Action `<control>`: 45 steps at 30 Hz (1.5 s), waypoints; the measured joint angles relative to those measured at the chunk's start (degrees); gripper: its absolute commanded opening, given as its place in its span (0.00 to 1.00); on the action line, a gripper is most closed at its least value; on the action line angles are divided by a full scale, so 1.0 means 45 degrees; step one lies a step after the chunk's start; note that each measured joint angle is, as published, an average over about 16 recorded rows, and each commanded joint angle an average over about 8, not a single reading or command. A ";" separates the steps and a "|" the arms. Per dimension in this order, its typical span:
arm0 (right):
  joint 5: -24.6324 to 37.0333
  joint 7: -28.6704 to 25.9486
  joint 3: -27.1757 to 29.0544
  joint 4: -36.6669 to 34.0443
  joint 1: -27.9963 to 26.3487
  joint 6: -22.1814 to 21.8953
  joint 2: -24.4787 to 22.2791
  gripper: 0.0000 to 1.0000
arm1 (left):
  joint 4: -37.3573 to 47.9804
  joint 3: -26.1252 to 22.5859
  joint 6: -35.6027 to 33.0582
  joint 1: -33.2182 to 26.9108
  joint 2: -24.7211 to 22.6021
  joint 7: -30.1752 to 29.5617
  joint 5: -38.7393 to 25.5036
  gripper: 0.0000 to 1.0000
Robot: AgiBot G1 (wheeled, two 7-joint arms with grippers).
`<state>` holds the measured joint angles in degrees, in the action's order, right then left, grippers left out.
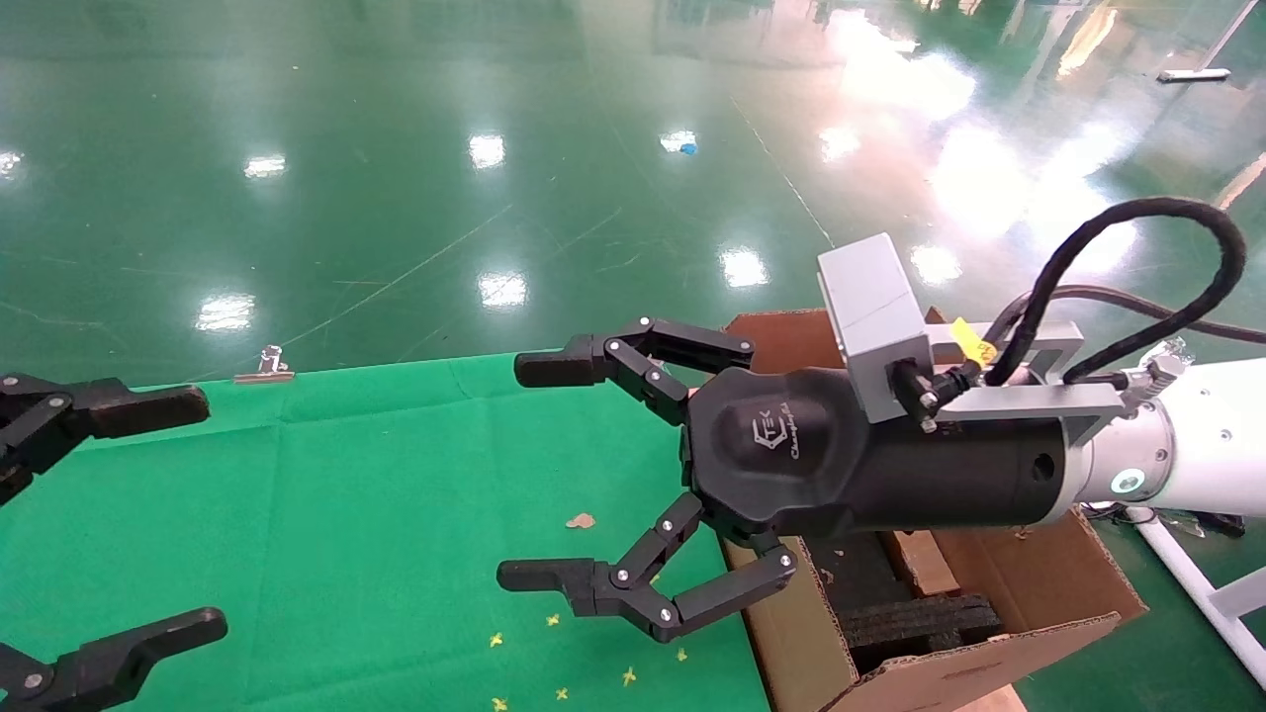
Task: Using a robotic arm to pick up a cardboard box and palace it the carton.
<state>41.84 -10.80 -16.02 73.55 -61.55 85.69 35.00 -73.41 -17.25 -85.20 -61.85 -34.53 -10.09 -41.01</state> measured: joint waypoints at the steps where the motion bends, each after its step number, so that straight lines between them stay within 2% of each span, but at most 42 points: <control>1: 0.0002 -0.0001 -0.0007 -0.0005 -0.0006 -0.0001 0.0001 1.00 | 0.0000 0.0000 0.0000 0.0000 0.0000 0.0000 0.0000 1.00; 45: 0.0026 -0.0018 -0.0091 -0.0071 -0.0074 -0.0017 0.0017 1.00 | 0.0000 0.0000 -0.0001 0.0000 0.0000 0.0000 -0.0001 1.00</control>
<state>41.96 -10.88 -16.43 73.23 -61.88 85.62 35.08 -73.41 -17.25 -85.20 -61.85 -34.53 -10.10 -41.01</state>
